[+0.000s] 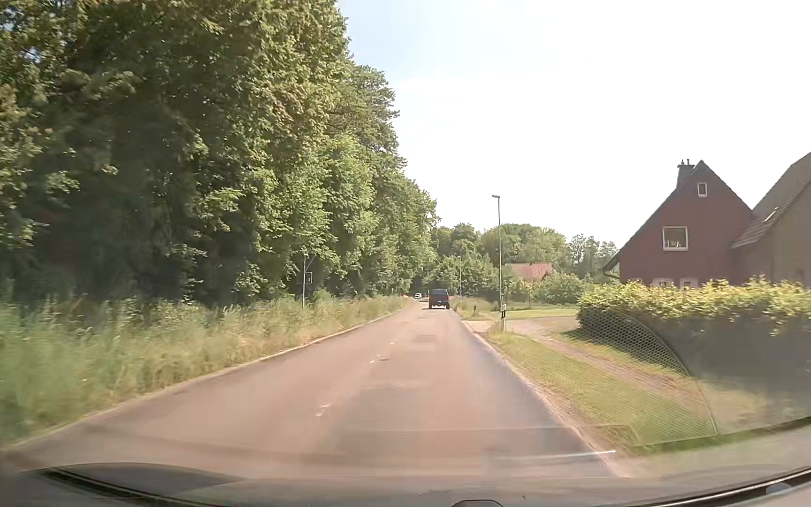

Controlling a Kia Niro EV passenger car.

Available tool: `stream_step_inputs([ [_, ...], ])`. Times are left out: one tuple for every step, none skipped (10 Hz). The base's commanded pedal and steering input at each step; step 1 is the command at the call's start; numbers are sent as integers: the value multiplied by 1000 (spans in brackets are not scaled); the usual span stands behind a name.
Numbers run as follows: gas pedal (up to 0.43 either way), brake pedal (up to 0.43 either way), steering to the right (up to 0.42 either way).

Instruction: Follow the waypoints while adhering to traffic rules and regulations

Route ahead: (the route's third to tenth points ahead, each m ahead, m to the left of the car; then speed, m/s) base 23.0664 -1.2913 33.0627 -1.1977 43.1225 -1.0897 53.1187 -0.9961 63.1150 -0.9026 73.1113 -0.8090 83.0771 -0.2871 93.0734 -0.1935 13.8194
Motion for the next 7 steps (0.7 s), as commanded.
stream_step_inputs([
  [110, 0, 1],
  [118, 0, 0],
  [118, 0, 1],
  [118, 0, 0],
  [118, 0, 0],
  [118, 0, 0],
  [118, 0, 0],
])
